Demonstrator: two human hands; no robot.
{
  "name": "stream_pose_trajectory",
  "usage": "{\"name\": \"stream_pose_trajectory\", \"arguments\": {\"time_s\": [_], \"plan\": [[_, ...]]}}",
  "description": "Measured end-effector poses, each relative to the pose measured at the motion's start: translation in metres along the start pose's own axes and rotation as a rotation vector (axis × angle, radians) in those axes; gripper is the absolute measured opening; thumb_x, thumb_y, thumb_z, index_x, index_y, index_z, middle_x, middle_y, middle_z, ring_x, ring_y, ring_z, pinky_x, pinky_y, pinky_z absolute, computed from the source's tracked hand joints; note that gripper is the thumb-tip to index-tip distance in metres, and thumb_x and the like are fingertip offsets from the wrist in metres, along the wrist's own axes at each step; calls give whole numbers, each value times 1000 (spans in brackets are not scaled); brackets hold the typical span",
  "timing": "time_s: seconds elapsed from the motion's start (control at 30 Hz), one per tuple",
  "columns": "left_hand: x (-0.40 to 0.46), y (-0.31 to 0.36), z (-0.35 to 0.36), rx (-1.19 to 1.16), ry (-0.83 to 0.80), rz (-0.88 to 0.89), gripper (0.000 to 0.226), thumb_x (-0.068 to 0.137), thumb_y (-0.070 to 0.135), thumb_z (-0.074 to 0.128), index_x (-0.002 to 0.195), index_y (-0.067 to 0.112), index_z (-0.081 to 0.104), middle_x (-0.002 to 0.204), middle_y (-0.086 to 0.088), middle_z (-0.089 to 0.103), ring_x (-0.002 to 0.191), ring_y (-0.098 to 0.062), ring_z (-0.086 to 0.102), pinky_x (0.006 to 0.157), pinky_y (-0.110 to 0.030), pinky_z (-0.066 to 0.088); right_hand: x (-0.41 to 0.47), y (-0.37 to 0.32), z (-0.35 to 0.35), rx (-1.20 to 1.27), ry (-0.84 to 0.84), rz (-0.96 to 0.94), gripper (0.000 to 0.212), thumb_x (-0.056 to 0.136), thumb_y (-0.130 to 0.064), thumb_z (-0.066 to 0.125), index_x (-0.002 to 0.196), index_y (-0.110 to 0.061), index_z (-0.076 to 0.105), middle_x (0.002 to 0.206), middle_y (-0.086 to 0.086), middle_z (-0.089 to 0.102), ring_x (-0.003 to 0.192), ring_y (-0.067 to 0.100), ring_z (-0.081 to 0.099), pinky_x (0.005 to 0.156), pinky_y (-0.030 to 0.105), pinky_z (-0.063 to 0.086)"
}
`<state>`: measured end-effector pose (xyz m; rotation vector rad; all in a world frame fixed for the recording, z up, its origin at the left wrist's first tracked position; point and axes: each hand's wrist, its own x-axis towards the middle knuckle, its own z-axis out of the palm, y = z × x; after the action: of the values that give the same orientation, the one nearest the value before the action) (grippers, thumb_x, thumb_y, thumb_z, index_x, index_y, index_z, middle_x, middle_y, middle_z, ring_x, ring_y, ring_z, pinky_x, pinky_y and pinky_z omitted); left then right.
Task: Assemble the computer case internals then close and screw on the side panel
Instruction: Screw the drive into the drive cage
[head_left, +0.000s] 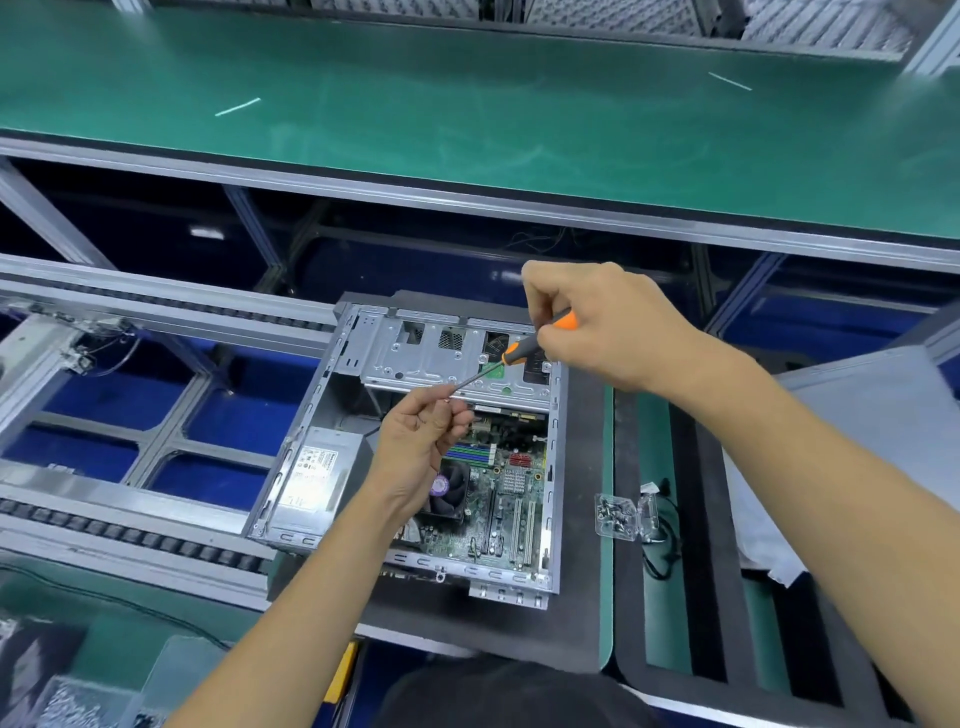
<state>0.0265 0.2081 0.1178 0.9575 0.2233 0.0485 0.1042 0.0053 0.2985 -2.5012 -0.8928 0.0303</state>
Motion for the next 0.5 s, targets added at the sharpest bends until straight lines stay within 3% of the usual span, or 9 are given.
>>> {"name": "stream_pose_trajectory", "arguments": {"time_s": [0.1,0.27,0.5], "plan": [[-1,5,-7,38,-44,26,23,89,11,63,112,9,64,87,-7,75,81,-15,73,72,-20,58,0,-6,5,-16,-22,0,10,70,-32,48,78,-28,43,69,-9,59,68,16,50,57,31,36],[0,15,-18,74,-109,52,12,88,8,67,92,18,74,89,-12,74,84,-19,74,74,-21,59,3,-13,14,-35,-13,-8,11,72,-32,48,81,-28,44,69,-9,58,68,17,50,56,31,33],[6,22,-29,86,-147,28,9,87,10,70,92,17,73,90,-12,73,84,-18,72,74,-21,58,10,-23,20,-58,-31,27,10,74,-27,51,78,-27,42,67,-14,58,67,14,51,55,31,34]]}}
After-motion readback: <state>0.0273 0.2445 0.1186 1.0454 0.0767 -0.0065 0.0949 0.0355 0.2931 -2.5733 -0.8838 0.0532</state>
